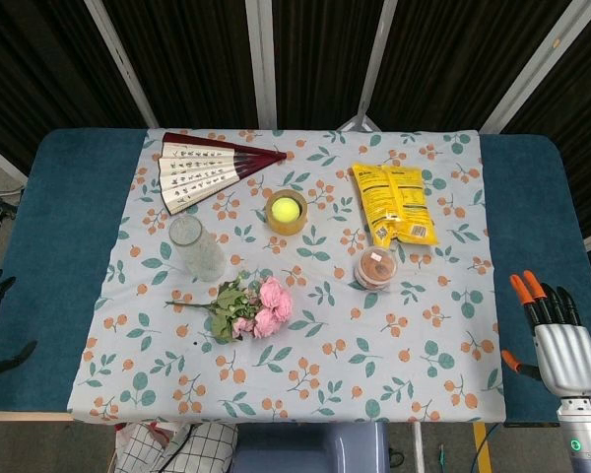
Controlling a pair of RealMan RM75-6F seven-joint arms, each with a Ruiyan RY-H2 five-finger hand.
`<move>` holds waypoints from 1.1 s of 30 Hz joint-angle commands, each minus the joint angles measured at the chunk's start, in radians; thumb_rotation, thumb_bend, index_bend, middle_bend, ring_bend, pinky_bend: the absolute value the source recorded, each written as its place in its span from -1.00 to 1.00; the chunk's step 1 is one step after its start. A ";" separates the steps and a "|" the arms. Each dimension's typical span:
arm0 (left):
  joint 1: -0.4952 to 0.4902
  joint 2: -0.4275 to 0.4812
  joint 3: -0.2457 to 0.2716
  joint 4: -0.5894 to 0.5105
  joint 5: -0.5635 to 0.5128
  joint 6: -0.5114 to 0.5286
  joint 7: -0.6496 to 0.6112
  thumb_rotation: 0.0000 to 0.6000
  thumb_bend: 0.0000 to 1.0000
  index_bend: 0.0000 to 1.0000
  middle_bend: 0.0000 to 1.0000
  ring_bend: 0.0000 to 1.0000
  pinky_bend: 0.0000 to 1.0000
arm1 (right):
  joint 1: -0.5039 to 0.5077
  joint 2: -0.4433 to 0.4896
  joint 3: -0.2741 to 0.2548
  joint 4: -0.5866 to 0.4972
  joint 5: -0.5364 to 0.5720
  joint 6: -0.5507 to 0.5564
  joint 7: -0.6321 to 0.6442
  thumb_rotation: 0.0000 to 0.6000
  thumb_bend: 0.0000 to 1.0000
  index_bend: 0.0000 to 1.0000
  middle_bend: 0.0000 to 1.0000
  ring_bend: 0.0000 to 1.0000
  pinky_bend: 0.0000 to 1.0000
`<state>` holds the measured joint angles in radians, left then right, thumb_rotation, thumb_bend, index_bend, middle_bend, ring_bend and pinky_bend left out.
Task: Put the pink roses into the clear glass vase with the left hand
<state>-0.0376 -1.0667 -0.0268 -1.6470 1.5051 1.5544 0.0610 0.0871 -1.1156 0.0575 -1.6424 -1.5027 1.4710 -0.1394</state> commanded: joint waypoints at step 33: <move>-0.185 -0.084 0.027 -0.092 0.016 -0.340 0.187 1.00 -0.62 -0.94 -0.96 -1.00 -0.83 | -0.012 0.002 0.029 -0.040 0.111 -0.020 -0.042 1.00 -0.63 -0.90 -1.00 -0.89 -0.91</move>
<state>-0.1718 -1.1127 0.0071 -1.6901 1.5518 1.2915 0.1468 0.0755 -1.1135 0.0868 -1.6826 -1.3916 1.4508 -0.1817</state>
